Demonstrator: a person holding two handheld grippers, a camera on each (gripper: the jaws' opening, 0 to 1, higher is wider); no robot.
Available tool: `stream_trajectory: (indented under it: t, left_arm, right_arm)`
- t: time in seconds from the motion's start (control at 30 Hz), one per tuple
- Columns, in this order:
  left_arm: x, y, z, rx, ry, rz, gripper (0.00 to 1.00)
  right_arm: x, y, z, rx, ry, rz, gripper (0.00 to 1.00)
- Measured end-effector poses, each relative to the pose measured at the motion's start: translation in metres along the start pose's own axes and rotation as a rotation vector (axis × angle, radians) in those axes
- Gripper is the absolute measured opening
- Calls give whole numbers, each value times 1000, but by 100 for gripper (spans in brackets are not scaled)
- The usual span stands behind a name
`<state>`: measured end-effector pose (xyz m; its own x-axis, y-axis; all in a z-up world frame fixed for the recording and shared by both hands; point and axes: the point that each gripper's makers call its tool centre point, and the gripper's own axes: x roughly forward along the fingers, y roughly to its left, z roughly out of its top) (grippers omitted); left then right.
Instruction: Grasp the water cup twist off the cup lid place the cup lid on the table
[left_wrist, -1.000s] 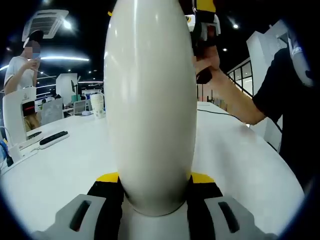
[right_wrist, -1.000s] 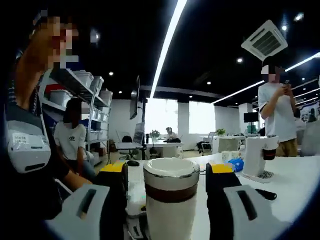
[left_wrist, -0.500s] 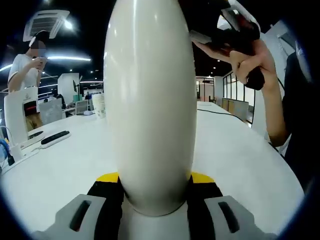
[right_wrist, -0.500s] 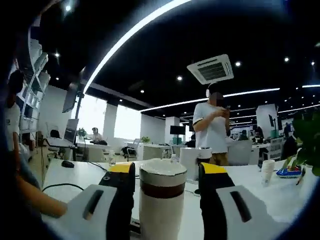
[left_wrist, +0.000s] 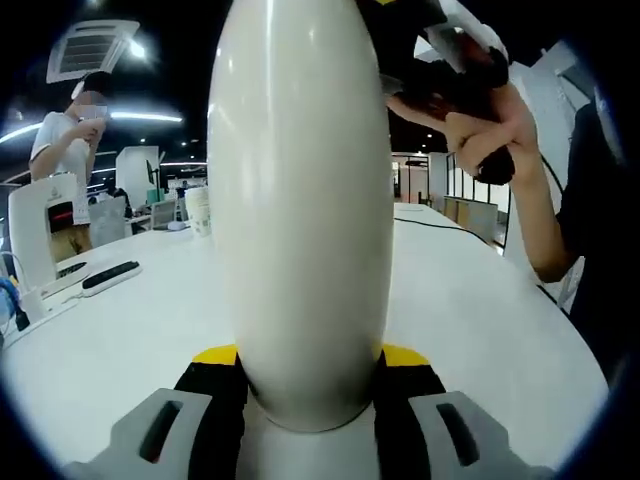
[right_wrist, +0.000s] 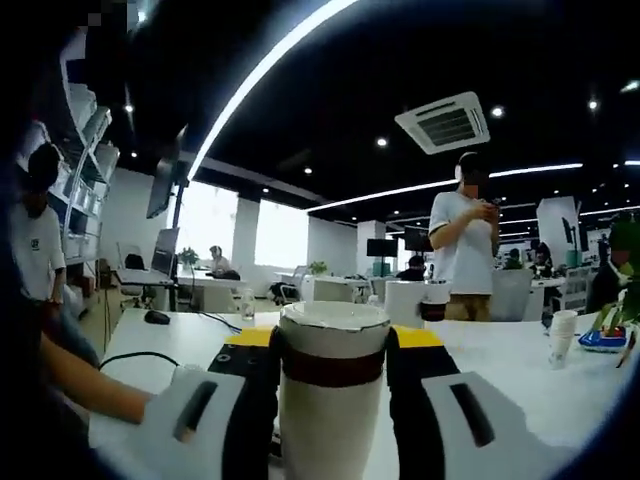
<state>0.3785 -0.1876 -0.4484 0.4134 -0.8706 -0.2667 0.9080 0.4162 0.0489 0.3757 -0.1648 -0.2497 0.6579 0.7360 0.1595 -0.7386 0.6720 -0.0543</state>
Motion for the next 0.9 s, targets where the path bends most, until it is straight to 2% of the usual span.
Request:
stream_trajectory:
  t: [0.23, 0.3, 0.33, 0.4, 0.5, 0.63, 0.73, 0.83, 0.9]
  left_arm:
    - [0, 0, 0, -1, 0, -4, 51]
    - [0, -1, 0, -1, 0, -6, 51]
    - [0, -1, 0, -1, 0, -6, 51]
    - [1, -1, 0, -1, 0, -8, 51]
    - [1, 0, 0, -1, 0, -8, 51]
    - [1, 0, 0, 0, 0, -11, 51]
    - [1, 0, 0, 1, 0, -12, 51]
    - [1, -1, 0, 2, -1, -13, 51]
    - [1, -1, 0, 2, -1, -13, 51]
  right_arm:
    - [2, 9, -1, 31, 23, 280, 44]
    - [3, 9, -1, 69, 15, 370, 44]
    - [3, 9, -1, 76, 13, 395, 44]
    - [4, 12, -1, 67, -3, 496, 44]
    - [5, 13, -3, 129, 18, 573, 44]
    - [4, 11, -3, 124, -2, 582, 45]
    - [2, 10, -3, 151, -19, 542, 45]
    - [-1, 5, -5, 137, -26, 446, 47]
    - [-2, 0, -1, 115, -58, 337, 60]
